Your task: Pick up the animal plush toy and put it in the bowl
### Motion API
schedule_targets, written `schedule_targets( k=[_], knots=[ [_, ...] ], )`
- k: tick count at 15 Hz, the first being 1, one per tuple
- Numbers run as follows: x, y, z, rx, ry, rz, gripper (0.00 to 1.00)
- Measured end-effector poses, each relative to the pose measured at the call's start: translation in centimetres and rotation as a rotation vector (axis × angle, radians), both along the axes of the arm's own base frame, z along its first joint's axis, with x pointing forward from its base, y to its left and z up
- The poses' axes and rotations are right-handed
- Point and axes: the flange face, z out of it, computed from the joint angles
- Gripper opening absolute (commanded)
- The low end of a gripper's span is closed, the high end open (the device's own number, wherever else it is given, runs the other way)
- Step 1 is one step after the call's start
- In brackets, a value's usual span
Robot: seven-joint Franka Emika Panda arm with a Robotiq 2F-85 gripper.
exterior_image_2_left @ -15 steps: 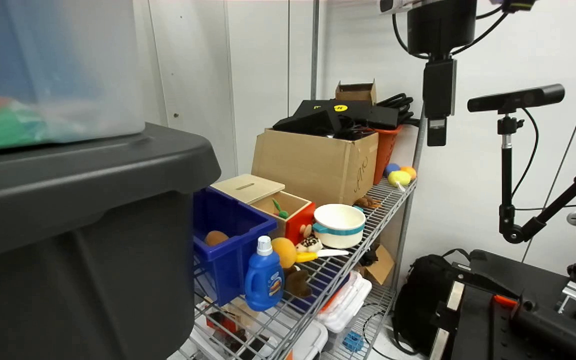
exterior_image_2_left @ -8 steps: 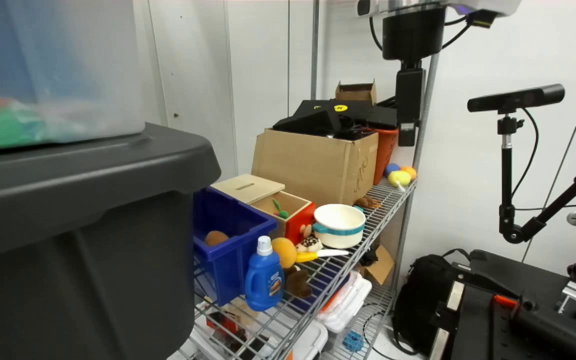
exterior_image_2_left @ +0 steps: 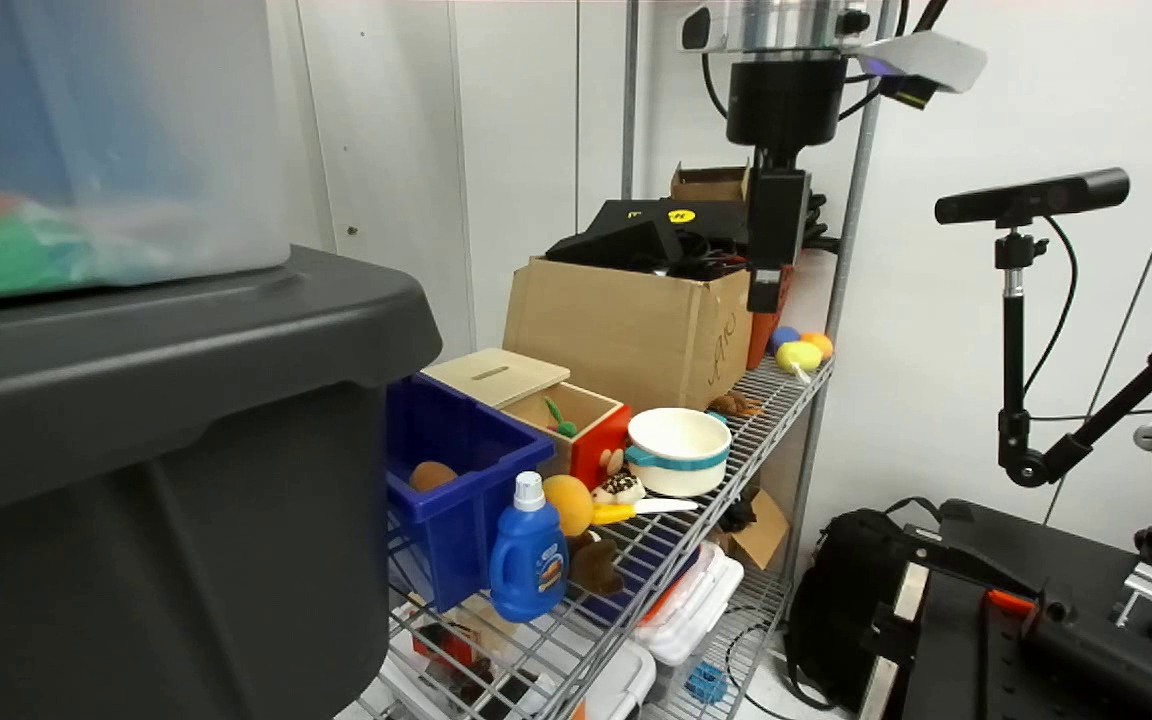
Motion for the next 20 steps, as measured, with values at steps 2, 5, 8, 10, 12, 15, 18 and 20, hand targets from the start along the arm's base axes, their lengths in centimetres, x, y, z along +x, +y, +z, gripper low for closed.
schedule_targets(
  k=[2,5,8,10,12,15,18,20],
  knots=[
    [0.2,0.0,-0.7,0.02,-0.008,0.017,1.0],
    [0.3,-0.3,-1.7,0.05,-0.014,0.036,1.0],
    [0.1,-0.5,-2.8,0.069,-0.007,0.037,1.0],
    [0.1,-0.7,-3.6,0.072,0.009,0.023,1.0],
    [0.0,-0.9,-4.6,0.076,0.026,-0.02,1.0],
    [0.2,-1.1,-5.9,0.088,0.041,-0.096,1.0],
    [0.5,-1.6,-6.8,0.117,0.056,-0.161,1.0],
    [0.7,-2.0,-7.2,0.139,0.069,-0.194,1.0]
  ],
)
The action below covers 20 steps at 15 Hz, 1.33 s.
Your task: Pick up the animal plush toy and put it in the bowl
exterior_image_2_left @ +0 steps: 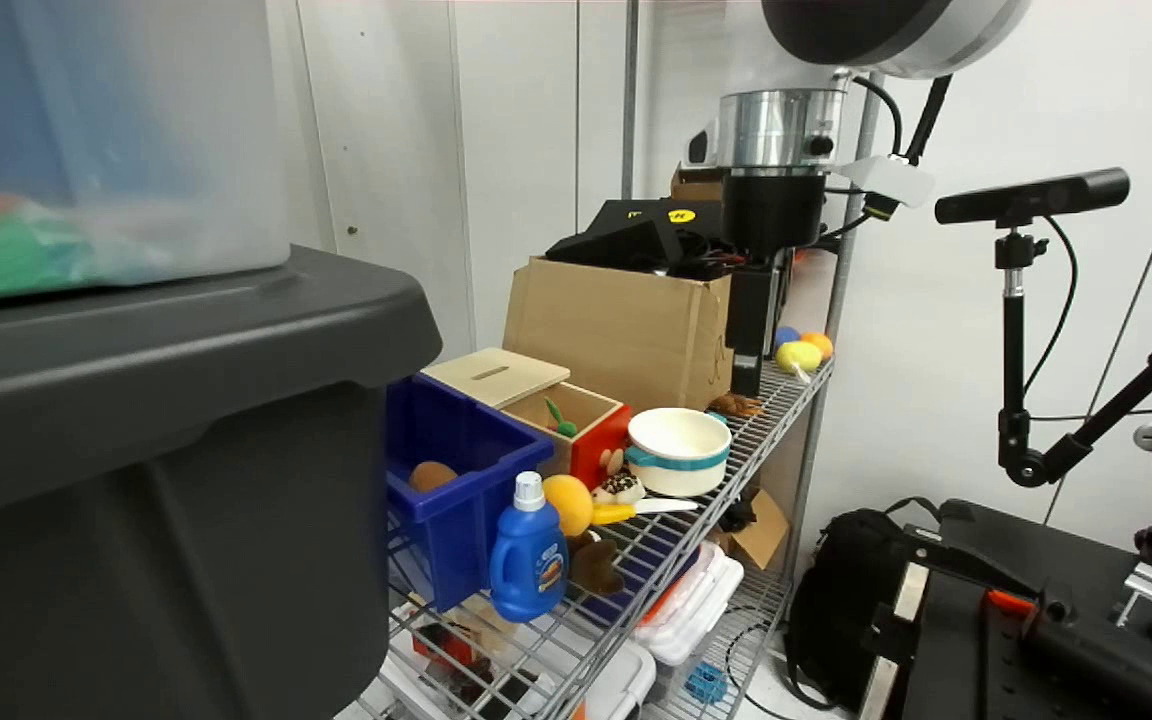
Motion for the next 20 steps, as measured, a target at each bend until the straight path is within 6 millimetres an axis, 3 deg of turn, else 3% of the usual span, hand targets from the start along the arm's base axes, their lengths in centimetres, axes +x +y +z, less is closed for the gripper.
schedule_targets(
  k=[14,20],
  knots=[
    [0.4,-0.1,0.1,0.032,0.006,-0.039,1.0],
    [1.1,-0.3,-1.1,0.017,0.022,-0.057,1.0]
  ],
)
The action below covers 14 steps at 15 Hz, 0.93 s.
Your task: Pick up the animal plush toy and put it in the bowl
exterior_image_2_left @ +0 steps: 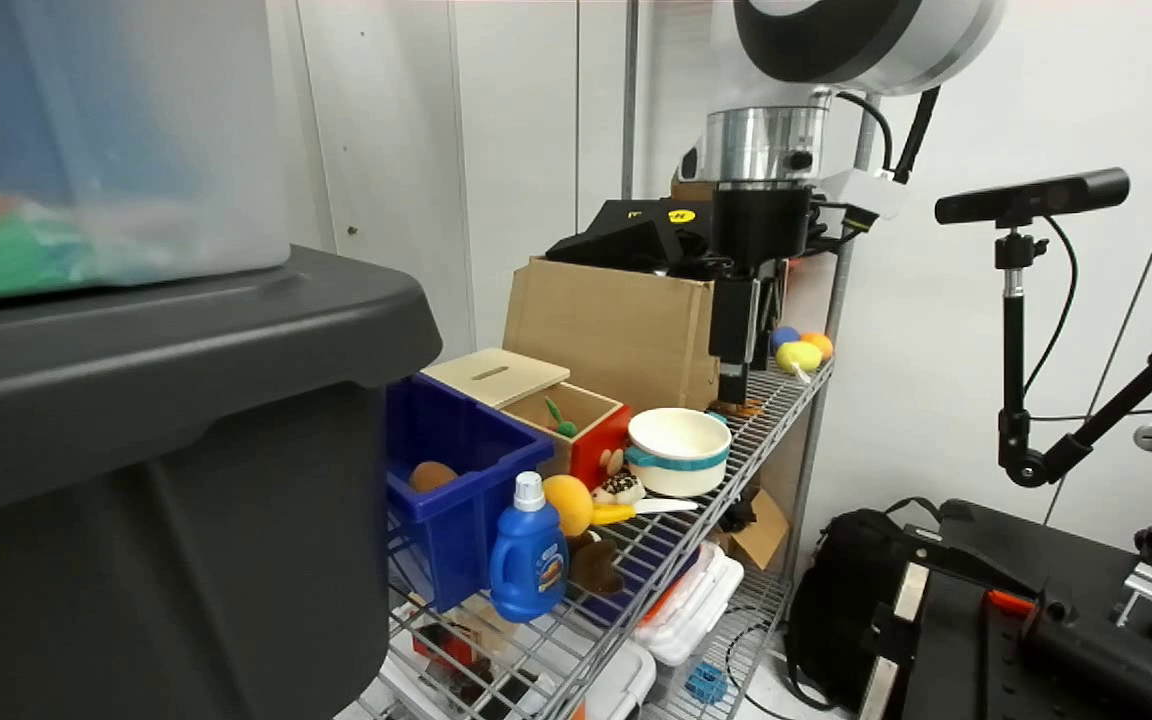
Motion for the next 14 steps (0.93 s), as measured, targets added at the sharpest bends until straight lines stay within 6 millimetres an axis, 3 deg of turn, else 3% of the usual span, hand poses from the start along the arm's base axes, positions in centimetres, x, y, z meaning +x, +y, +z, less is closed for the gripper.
schedule_targets(
  k=[9,14],
  knots=[
    [3.4,-0.5,-2.6,-0.054,0.052,0.004,1.0],
    [5.3,0.7,-3.7,-0.052,0.088,0.012,1.0]
  ],
)
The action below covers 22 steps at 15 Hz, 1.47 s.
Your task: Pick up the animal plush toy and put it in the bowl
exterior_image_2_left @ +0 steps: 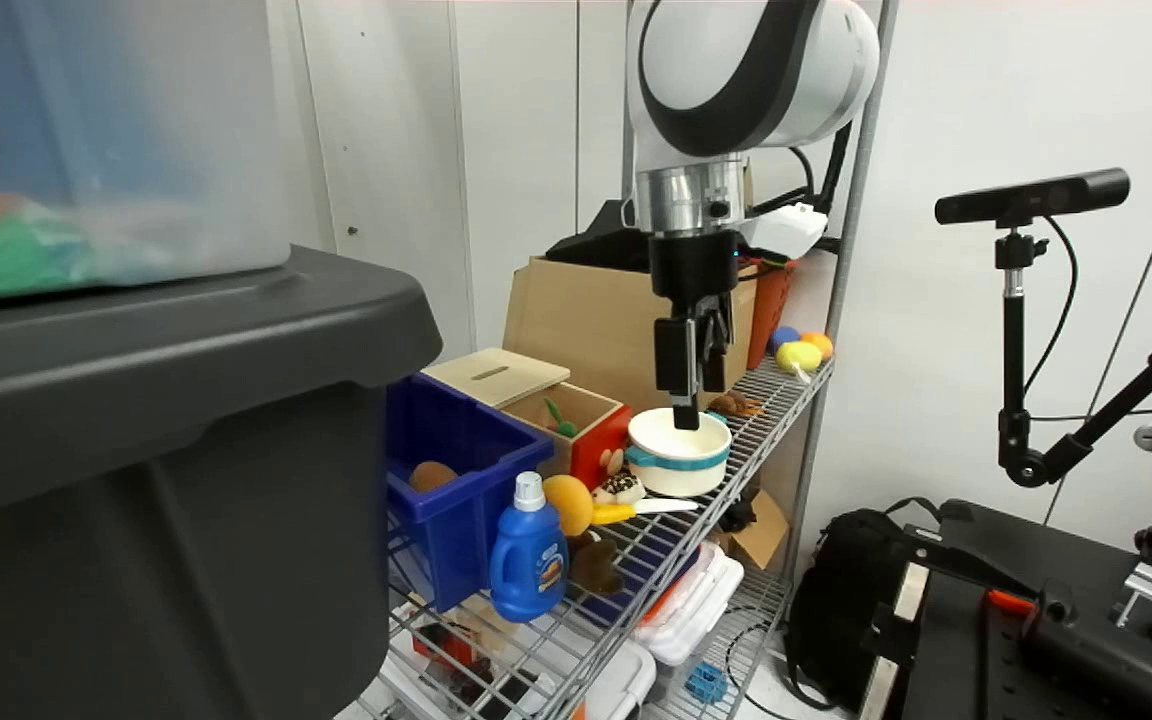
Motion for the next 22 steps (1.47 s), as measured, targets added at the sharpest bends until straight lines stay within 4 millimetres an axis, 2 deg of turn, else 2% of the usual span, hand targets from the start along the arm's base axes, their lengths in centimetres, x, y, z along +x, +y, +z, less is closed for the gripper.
schedule_targets(
  k=[11,18,22],
  knots=[
    [3.3,3.0,-2.2,0.018,0.021,0.02,1.0],
    [5.6,6.8,-4.6,0.029,0.051,0.066,1.0],
    [6.5,7.3,-5.3,0.03,0.052,0.073,1.0]
  ],
)
